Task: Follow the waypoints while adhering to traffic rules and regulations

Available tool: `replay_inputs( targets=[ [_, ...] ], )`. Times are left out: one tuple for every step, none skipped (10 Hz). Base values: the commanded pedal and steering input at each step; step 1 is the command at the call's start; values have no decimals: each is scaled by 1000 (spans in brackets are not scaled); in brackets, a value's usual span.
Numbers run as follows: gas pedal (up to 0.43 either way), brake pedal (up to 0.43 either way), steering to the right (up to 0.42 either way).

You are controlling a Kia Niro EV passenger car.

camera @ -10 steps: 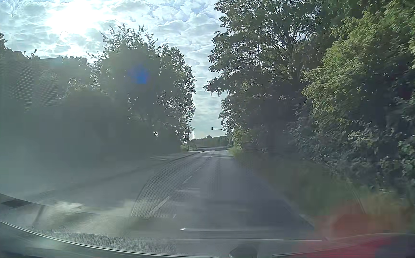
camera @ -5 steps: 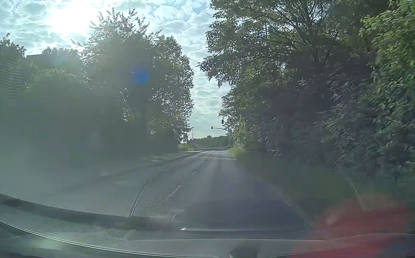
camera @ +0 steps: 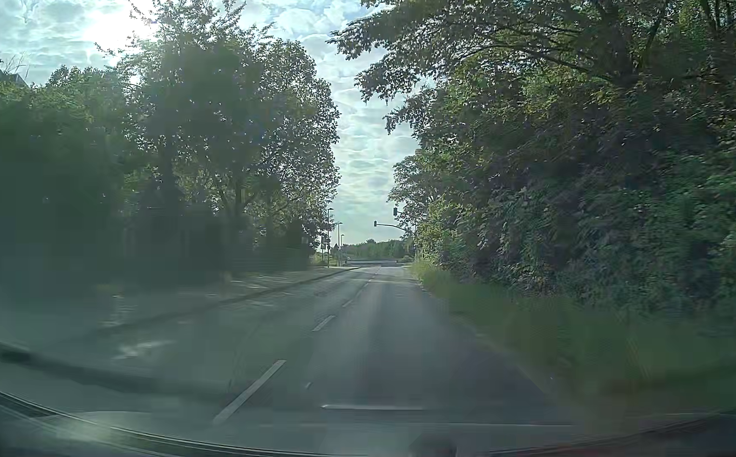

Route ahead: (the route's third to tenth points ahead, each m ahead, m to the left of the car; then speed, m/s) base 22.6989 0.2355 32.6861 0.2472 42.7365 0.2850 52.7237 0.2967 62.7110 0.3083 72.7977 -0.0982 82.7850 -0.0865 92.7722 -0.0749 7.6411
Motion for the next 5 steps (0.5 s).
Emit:
replay_inputs(
  targets=[
    [20,30,1],
    [20,30,1],
    [20,30,1],
    [20,30,1],
    [20,30,1]
  ],
)
